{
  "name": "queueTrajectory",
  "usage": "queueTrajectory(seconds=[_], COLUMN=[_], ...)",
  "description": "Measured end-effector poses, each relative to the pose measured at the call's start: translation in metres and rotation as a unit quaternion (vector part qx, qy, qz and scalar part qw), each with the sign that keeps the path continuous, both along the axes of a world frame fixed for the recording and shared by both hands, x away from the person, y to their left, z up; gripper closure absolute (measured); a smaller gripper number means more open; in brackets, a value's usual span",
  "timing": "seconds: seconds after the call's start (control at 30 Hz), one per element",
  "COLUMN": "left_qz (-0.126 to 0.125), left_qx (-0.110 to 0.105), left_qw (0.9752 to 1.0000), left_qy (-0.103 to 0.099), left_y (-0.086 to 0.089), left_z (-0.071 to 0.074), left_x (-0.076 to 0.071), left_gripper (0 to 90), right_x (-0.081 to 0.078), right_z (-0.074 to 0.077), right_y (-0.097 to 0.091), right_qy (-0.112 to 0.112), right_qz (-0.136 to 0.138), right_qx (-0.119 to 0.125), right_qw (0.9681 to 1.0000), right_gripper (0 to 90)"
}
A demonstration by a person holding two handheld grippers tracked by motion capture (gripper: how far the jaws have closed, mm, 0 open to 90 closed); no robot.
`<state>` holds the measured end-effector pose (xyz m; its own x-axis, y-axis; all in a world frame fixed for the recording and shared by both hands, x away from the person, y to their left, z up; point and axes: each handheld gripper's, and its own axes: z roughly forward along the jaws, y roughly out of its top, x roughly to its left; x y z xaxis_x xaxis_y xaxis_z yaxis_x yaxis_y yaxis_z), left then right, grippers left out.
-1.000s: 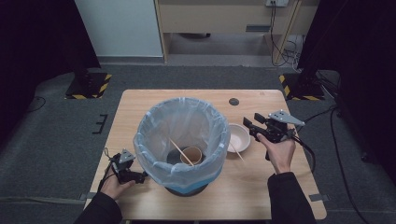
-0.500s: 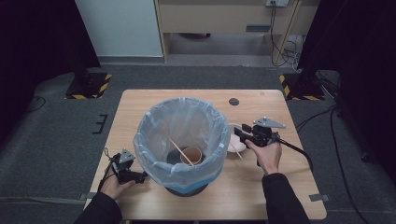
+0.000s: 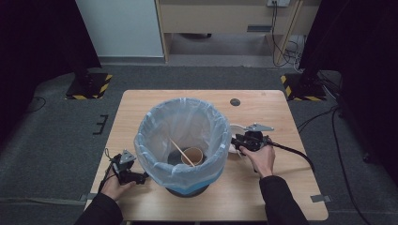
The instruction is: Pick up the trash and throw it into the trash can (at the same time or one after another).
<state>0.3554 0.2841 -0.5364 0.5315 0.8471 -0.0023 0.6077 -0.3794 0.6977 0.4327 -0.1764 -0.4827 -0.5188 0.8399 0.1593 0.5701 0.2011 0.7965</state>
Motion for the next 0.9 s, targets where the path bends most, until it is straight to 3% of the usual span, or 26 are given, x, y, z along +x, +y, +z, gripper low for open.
queueTrajectory(seconds=[0.3, 0.47, 0.6, 0.9], left_qz=[0.000, 0.000, 0.000, 0.000], left_qx=[0.000, 0.000, 0.000, 0.000], left_qw=[1.0000, 1.0000, 1.0000, 1.0000], left_qy=[0.000, 0.000, 0.000, 0.000], left_y=[0.000, 0.000, 0.000, 0.000], left_z=[0.000, 0.000, 0.000, 0.000], left_x=[0.000, 0.000, 0.000, 0.000], left_gripper=[0.0, 0.0, 0.0, 0.0], right_x=[0.001, 0.001, 0.001, 0.001], right_z=[-0.010, -0.015, -0.016, -0.009], right_y=[0.005, 0.007, 0.007, 0.004], right_qy=[0.033, 0.049, 0.052, 0.046], right_qz=[0.011, 0.014, 0.013, 0.007], right_qx=[-0.029, -0.045, -0.047, -0.037], right_qw=[0.9990, 0.9977, 0.9974, 0.9982], right_gripper=[70.2, 78.6, 85.4, 85.7])
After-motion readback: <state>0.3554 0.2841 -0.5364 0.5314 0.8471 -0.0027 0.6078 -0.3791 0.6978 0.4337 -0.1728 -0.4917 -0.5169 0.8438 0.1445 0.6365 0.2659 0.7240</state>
